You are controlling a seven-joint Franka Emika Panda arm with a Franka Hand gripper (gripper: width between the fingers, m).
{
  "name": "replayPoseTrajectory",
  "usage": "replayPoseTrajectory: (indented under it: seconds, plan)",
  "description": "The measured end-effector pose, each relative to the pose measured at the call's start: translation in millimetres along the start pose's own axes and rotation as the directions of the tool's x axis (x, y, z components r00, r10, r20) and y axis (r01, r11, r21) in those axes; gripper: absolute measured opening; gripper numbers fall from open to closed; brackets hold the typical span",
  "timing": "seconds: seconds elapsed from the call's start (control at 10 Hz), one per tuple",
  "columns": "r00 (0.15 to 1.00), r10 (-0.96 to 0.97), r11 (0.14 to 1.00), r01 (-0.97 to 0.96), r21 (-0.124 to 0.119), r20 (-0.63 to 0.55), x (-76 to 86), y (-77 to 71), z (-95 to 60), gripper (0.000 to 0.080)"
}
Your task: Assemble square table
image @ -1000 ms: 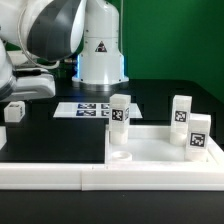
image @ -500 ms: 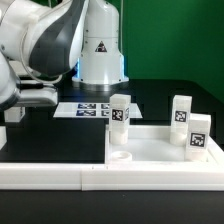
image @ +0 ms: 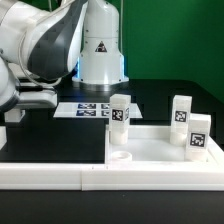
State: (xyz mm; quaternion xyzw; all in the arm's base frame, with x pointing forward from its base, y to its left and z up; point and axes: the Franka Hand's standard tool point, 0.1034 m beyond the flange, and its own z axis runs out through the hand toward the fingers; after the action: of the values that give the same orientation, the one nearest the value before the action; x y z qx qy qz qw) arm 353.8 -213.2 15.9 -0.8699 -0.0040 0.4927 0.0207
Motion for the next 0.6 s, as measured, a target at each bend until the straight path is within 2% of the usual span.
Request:
replayPoseTrajectory:
  seconds: [0.6]
  plan:
    - [1.000, 0.000, 1.000, 0.000, 0.000, 0.000, 0.0, 0.0, 0.0, 0.0286]
